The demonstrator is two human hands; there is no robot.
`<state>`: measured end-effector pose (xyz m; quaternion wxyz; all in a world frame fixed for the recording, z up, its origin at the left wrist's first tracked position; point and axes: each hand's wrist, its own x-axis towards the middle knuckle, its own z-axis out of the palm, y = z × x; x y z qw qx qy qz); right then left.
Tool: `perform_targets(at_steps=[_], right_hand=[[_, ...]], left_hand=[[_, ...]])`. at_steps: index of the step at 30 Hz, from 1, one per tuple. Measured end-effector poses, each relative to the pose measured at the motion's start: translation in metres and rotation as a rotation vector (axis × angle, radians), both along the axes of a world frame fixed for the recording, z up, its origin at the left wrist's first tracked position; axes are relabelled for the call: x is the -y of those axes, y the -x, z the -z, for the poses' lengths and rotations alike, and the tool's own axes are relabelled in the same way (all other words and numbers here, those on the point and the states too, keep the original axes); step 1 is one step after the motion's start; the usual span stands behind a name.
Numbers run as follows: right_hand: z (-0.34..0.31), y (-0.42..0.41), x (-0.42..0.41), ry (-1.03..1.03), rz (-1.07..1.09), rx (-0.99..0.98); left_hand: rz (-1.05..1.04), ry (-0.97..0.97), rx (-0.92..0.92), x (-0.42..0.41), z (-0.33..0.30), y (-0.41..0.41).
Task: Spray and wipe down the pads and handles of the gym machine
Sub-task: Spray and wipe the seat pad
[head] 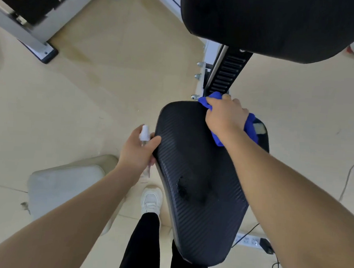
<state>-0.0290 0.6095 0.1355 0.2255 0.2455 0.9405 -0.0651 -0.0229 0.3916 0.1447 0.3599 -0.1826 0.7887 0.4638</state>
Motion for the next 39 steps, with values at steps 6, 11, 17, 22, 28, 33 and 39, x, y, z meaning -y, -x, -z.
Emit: perform_targets(at_steps=[6,11,17,22,28,33,39], right_hand=[[-0.029,-0.026,0.1,0.292,-0.467,-0.08],[-0.006,-0.002,0.07,0.185,-0.487,-0.111],[-0.008,-0.003,0.065,0.155,-0.445,-0.131],[-0.033,-0.071,0.083,0.393,-0.815,-0.215],[-0.005,0.005,0.056,0.191,-0.391,-0.144],[-0.024,-0.049,0.07,0.259,-0.525,-0.139],[-0.022,-0.069,0.059,0.249,-0.988,-0.266]], left_hand=[[-0.376,-0.205,0.132,0.014,-0.009,0.003],[-0.413,-0.113,0.069,0.017,-0.008,0.007],[-0.316,-0.14,0.039,0.017,-0.004,0.005],[-0.293,-0.094,0.011,0.019,-0.005,-0.004],[-0.262,-0.068,0.013,0.027,0.006,-0.019],[-0.235,-0.044,0.001,0.032,0.003,-0.028],[-0.149,-0.056,-0.017,0.025,-0.001,-0.04]])
